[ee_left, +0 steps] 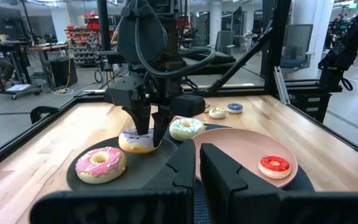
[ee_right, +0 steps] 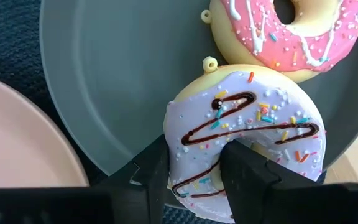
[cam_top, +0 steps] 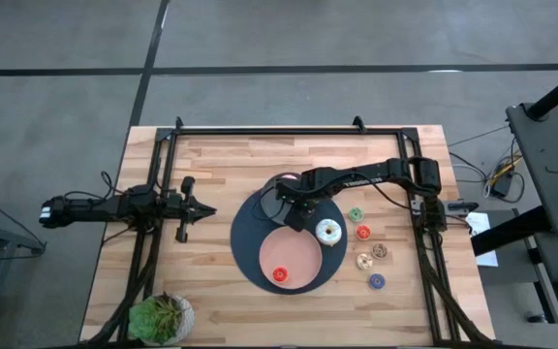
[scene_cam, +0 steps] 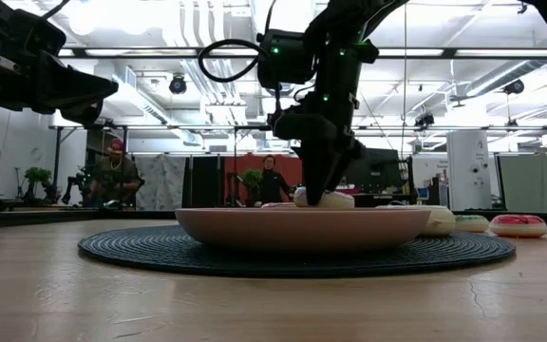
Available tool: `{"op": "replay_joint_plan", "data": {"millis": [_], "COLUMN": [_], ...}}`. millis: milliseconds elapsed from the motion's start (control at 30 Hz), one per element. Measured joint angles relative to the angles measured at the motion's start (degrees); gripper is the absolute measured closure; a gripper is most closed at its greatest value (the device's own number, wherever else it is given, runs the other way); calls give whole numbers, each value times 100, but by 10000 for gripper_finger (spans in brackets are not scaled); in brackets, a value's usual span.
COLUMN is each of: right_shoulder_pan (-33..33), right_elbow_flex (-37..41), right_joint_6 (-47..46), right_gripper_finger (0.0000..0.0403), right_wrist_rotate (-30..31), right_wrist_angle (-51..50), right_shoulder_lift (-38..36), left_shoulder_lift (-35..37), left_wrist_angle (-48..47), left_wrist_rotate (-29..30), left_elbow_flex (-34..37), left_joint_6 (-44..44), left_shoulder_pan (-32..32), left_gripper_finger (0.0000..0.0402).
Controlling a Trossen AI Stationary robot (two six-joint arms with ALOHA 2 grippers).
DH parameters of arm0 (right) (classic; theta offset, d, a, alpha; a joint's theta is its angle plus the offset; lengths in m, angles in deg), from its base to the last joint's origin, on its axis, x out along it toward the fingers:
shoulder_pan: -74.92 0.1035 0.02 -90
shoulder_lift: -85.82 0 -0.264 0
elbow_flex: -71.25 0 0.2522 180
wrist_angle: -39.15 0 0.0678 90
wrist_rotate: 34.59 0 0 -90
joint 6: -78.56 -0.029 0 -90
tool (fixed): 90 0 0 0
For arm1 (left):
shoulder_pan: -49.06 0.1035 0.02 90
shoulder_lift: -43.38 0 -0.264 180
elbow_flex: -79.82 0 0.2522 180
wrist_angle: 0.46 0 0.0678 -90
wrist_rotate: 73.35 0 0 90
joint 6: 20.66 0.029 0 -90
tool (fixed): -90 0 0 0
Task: Pick & Place donuts
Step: Put the big purple doughnut into the gray plate
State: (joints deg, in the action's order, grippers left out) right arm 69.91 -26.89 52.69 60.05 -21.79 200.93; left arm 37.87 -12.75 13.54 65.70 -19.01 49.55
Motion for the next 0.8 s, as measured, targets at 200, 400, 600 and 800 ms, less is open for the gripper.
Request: {"op": "replay_joint_plan", "data": {"millis": [200,400,600,800], "right_shoulder_pan": [-16,-16,-16,-16], "right_elbow_flex": [2,2,4,4], "right_joint_6": [39,40,39,39], "right_gripper_finger": [272,257,237,224], "right_wrist_rotate": [2,0,0,0], "right_wrist_angle": [2,0,1,2], "right_shoulder_lift": [0,0,0,0], "left_shoulder_lift": [1,-1,-1,-1], "left_wrist_angle": [0,-1,-1,0], "left_wrist_rotate": [0,-1,0,0], "left_elbow_flex": [-1,1,0,1], "left_joint_6": [0,1,0,0], "left_shoulder_pan": [1,1,1,0], "left_gripper_finger": [402,402,402,402]}}
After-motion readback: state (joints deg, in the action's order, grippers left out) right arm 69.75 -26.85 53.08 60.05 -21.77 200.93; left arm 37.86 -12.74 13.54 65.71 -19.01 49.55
